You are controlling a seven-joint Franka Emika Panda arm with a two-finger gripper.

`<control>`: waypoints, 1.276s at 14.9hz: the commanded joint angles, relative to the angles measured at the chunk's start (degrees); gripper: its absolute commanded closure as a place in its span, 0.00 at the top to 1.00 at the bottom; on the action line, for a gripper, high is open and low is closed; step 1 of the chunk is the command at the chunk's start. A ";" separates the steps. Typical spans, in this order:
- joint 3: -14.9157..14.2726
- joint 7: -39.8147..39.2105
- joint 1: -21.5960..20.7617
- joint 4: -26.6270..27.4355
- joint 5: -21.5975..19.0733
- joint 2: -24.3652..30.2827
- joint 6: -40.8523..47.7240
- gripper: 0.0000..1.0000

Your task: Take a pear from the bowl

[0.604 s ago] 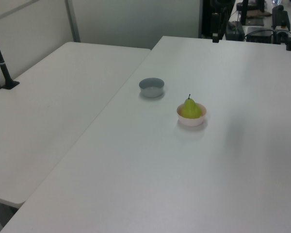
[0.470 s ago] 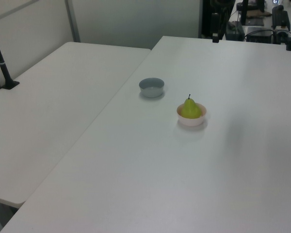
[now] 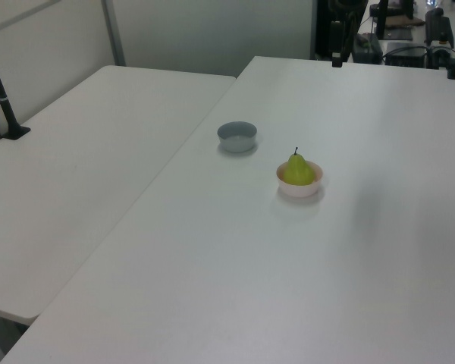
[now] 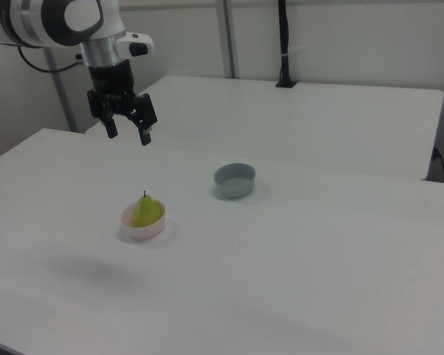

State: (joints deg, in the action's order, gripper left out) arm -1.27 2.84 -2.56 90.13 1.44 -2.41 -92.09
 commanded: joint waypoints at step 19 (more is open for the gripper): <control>0.83 -7.58 -4.74 6.02 -0.48 -7.69 -16.10 1.00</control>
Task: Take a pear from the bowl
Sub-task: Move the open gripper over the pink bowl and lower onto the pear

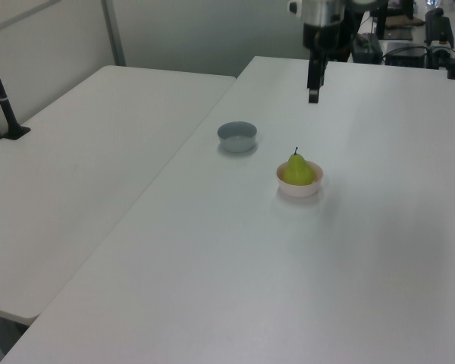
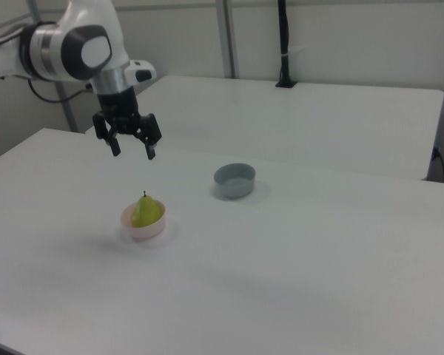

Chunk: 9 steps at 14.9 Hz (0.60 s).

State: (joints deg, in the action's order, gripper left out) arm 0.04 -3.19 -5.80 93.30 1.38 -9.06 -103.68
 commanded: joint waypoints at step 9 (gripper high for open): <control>-0.48 -5.17 -3.96 5.30 2.04 -10.09 -13.38 1.00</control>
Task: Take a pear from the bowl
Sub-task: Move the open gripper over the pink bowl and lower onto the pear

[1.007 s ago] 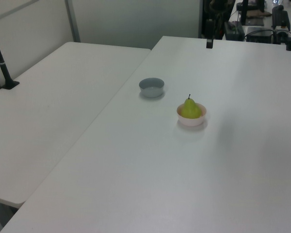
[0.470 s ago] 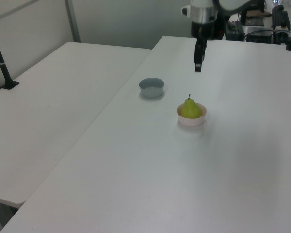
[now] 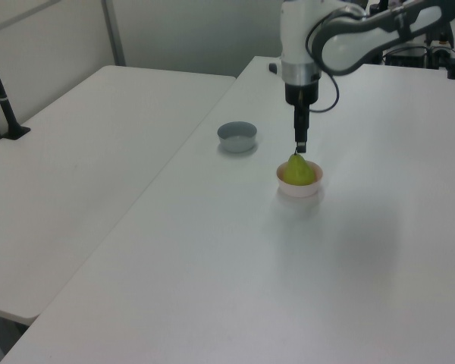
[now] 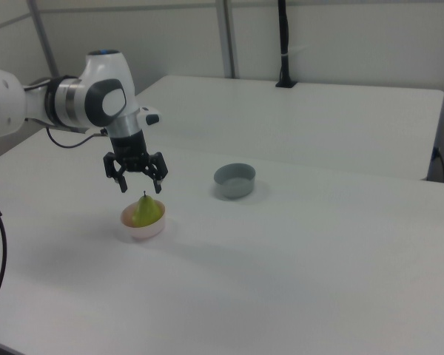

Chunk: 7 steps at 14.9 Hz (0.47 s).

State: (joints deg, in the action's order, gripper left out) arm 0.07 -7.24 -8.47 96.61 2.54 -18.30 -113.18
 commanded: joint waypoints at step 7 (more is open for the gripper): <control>-0.51 -0.67 -1.99 3.67 1.24 -2.44 -6.26 0.84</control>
State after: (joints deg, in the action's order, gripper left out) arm 0.08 -7.26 -9.54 98.39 2.82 -21.46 -117.72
